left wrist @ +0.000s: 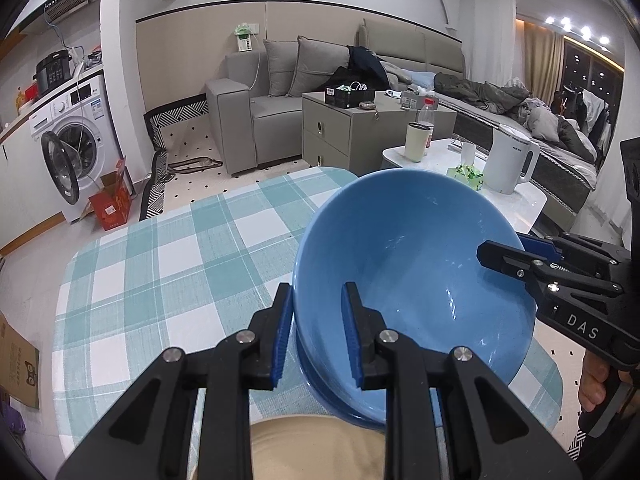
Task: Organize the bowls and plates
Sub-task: 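Lower the nested blue bowls onto the table beside the cream plates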
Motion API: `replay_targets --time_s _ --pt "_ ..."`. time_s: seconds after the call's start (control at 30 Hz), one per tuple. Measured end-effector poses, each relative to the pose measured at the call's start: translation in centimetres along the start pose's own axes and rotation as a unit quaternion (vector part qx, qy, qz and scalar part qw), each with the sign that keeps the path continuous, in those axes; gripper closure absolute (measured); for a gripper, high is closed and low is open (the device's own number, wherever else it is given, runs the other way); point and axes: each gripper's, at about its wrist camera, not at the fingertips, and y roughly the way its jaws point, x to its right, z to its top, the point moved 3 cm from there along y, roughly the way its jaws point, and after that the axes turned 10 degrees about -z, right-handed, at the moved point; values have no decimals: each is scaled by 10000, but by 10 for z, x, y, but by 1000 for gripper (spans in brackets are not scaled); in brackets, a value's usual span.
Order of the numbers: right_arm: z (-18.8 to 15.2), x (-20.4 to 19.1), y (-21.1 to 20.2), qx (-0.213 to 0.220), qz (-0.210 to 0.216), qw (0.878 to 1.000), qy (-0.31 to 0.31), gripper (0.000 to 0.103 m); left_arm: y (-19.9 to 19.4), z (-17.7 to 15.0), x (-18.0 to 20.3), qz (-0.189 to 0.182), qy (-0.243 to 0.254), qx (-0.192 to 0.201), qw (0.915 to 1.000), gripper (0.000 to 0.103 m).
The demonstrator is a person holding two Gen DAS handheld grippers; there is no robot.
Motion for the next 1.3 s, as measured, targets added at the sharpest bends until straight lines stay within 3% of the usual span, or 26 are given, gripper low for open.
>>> replay_targets --time_s 1.3 --pt "-30 -8 40 -458 -169 9984 -268 77 35 -22 -8 175 -21 -437 9989 80"
